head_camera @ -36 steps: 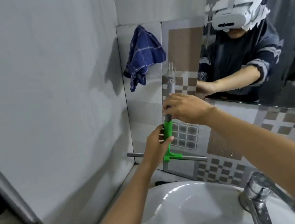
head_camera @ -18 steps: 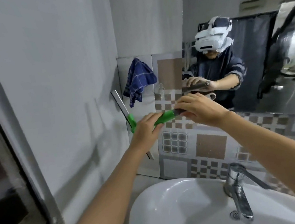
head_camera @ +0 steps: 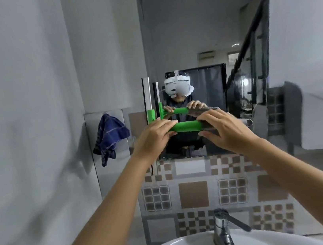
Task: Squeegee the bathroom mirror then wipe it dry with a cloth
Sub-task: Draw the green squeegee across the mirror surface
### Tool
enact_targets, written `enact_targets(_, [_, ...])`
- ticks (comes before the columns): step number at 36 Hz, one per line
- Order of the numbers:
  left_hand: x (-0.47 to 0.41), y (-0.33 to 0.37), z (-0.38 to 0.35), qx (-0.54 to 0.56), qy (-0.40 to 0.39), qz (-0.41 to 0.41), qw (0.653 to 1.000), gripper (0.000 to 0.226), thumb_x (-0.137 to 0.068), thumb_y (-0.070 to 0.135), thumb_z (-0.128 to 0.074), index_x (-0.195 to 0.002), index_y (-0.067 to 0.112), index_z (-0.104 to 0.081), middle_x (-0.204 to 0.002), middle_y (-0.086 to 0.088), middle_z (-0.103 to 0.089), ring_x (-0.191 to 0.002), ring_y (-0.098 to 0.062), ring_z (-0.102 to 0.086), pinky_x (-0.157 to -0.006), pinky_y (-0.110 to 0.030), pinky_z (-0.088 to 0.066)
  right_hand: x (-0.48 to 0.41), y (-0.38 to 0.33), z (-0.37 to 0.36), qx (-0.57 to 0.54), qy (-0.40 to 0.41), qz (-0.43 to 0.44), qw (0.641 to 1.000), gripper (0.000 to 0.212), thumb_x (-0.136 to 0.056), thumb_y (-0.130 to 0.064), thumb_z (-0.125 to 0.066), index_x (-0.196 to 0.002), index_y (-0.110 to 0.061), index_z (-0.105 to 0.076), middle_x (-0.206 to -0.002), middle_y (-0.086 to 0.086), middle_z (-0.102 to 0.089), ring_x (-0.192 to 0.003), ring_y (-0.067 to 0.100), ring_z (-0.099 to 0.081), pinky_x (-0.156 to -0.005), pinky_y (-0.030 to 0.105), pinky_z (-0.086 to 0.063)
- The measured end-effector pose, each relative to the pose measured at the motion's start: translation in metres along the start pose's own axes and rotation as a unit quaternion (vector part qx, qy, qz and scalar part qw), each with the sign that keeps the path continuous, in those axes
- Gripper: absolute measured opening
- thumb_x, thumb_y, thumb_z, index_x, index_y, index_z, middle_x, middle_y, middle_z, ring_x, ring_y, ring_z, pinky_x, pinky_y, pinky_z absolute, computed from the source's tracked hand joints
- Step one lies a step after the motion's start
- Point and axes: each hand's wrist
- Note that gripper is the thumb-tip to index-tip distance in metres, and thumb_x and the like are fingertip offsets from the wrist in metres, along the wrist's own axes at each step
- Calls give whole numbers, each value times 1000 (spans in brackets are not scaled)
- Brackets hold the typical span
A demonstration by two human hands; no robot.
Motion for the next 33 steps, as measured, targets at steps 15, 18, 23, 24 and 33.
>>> enact_targets(15, [-147, -16, 8, -17, 136, -13, 990, 41, -82, 7, -66, -123, 7, -57, -124, -8, -61, -120, -23, -52, -101, -42, -44, -99, 54, 52, 114, 104, -23, 988, 45, -94, -33, -49, -137, -28, -40, -109, 0, -59, -94, 25, -59, -71, 35, -40])
enact_targets(18, [-173, -20, 9, -18, 202, 39, 978, 48, -86, 15, -64, -130, 3, -49, -134, -12, -52, -127, -25, -44, -107, -38, -37, -139, 65, 68, 125, 106, -22, 986, 42, -96, -34, -44, -137, -30, -38, -110, -1, -56, -100, 24, -56, -77, 35, -36])
enact_targets(23, [-180, -31, -1, -33, 234, 111, 965, 70, -87, 40, -51, -142, 3, -29, -148, -13, -31, -137, -23, -24, -112, -33, -25, -197, 81, 88, 105, 119, -17, 987, 39, -97, -31, -41, -136, -28, -38, -115, 0, -56, -106, 25, -52, -86, 37, -35])
enact_targets(24, [-176, -32, -4, -30, 240, 120, 963, 69, -86, 43, -49, -140, 4, -31, -145, -15, -35, -135, -25, -28, -111, -36, -31, -206, 83, 91, 110, 125, -15, 986, 39, -98, -30, -40, -136, -27, -39, -117, 1, -56, -107, 26, -51, -87, 38, -35])
enact_targets(33, [-124, -60, -65, -69, 158, 146, 974, 69, -85, 48, -50, -137, 4, -38, -141, -9, -43, -129, -20, -39, -96, -36, -48, -262, 95, 99, 161, 151, -5, 975, 37, -98, -30, -39, -135, -29, -38, -122, 3, -54, -112, 27, -47, -93, 38, -33])
Point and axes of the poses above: each hand's wrist, its own x-axis away from the middle knuckle, its own z-axis out of the back of the hand, y = z × x
